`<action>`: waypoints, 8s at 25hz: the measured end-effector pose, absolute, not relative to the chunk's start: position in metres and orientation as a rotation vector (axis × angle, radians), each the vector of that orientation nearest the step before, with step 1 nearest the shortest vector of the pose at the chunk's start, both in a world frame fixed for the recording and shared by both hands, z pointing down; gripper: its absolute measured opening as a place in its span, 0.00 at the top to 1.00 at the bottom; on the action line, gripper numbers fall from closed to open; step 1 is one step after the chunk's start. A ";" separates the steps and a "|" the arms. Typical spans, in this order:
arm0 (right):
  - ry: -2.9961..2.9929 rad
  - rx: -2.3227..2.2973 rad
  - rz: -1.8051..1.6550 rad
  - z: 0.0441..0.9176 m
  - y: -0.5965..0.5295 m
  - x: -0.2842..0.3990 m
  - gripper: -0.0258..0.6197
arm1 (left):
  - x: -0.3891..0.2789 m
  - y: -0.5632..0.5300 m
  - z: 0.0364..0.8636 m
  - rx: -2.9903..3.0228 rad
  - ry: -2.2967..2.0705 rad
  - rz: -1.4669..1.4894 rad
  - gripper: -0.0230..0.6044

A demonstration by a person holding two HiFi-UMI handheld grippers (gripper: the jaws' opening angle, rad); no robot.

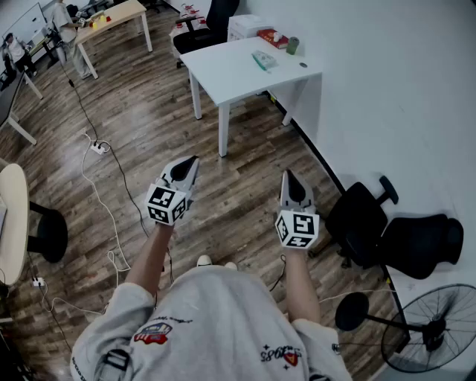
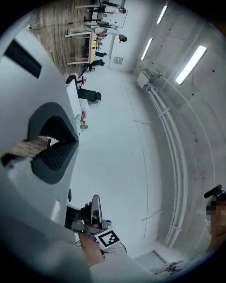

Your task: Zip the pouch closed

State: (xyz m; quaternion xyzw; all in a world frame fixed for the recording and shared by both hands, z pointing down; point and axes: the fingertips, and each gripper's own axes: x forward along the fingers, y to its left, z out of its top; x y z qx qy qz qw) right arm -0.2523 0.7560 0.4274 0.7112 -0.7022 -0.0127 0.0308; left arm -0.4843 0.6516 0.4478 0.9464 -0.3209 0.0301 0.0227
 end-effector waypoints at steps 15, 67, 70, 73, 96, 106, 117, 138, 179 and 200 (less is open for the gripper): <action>-2.174 2.226 0.025 0.439 0.756 -0.248 0.85 | -0.491 0.649 0.446 2.908 -0.981 0.065 0.75; -2.232 2.136 0.089 0.471 0.471 -0.117 0.55 | -0.328 0.369 0.479 2.890 -0.936 0.077 0.45; -2.229 2.145 0.095 0.469 0.421 -0.107 0.55 | -0.315 0.318 0.476 2.896 -0.922 0.088 0.45; -2.237 2.141 0.087 0.468 0.376 -0.098 0.54 | -0.302 0.272 0.470 2.912 -0.914 0.074 0.45; -2.264 2.074 0.151 0.507 0.140 0.031 0.55 | -0.185 0.050 0.508 2.834 -0.978 0.119 0.45; -2.374 1.890 0.153 0.513 -0.028 0.133 0.55 | -0.090 -0.093 0.505 2.763 -1.148 0.125 0.45; -2.495 1.762 0.110 0.505 -0.163 0.187 0.55 | -0.033 -0.199 0.496 2.734 -1.291 0.124 0.45; -2.428 1.719 0.076 0.508 -0.201 0.200 0.55 | -0.004 -0.245 0.504 2.753 -1.175 0.136 0.45; -2.044 0.861 0.440 0.830 -0.204 0.127 0.63 | -0.178 -0.208 0.614 2.379 -1.491 0.316 0.45; -2.006 0.739 0.685 0.848 -0.200 0.138 0.90 | -0.189 -0.195 0.620 2.317 -1.547 0.322 0.45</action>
